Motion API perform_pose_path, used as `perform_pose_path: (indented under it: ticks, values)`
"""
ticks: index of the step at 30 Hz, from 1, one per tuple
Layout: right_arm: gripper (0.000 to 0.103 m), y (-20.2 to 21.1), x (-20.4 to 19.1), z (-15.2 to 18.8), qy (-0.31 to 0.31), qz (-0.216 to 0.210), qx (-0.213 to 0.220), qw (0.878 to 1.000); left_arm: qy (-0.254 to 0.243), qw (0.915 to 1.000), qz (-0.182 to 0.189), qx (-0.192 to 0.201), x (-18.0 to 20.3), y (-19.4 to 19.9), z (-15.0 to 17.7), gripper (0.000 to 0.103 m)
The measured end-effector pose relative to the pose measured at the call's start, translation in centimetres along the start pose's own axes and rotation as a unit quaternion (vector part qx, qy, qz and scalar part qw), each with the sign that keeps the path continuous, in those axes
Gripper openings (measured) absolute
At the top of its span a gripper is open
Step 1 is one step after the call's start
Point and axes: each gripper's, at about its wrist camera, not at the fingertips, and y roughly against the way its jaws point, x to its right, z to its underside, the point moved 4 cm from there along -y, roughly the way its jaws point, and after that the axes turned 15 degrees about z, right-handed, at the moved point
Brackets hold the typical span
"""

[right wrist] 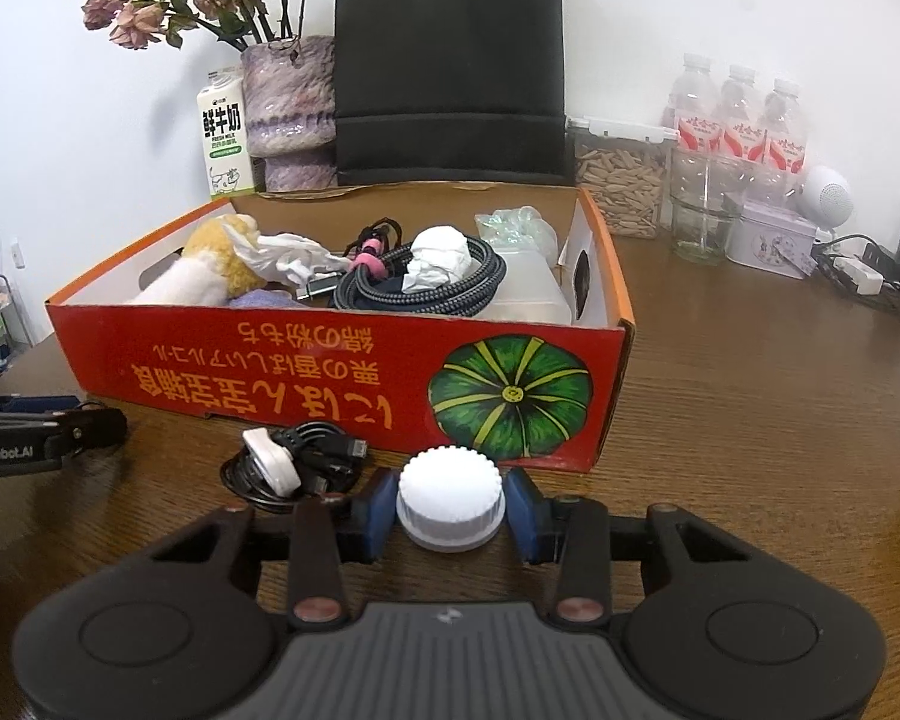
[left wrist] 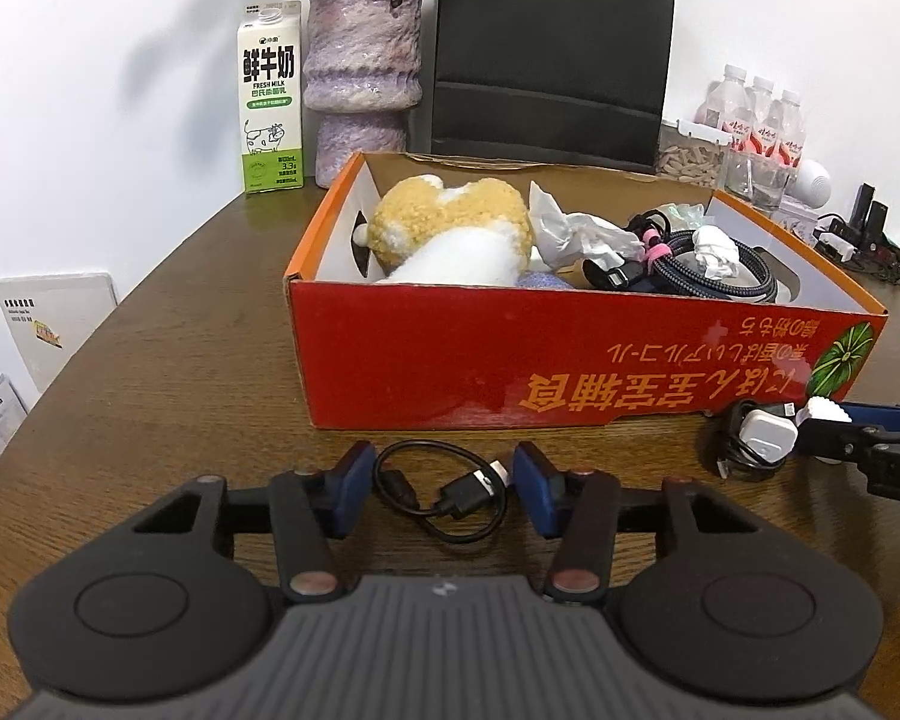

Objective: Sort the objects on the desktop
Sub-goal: 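Carry the white cap and black cable over the box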

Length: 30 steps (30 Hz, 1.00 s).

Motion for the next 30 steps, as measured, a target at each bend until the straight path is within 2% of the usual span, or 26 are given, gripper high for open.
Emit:
perform_pose_path:
  ticks: [14, 30]
  values:
    - [0.039, 0.9, 0.2, -0.2, -0.007, -0.007, 0.012, 1.000, -0.011, 0.9997, 0.006, 0.023, 0.6, 1.4, 0.0, 0.051]
    - [0.039, 4.3, -0.3, -0.2, -0.002, -0.026, 0.050, 0.998, -0.022, 0.9976, 0.025, 0.061, 3.0, 4.8, 0.6, 0.051]
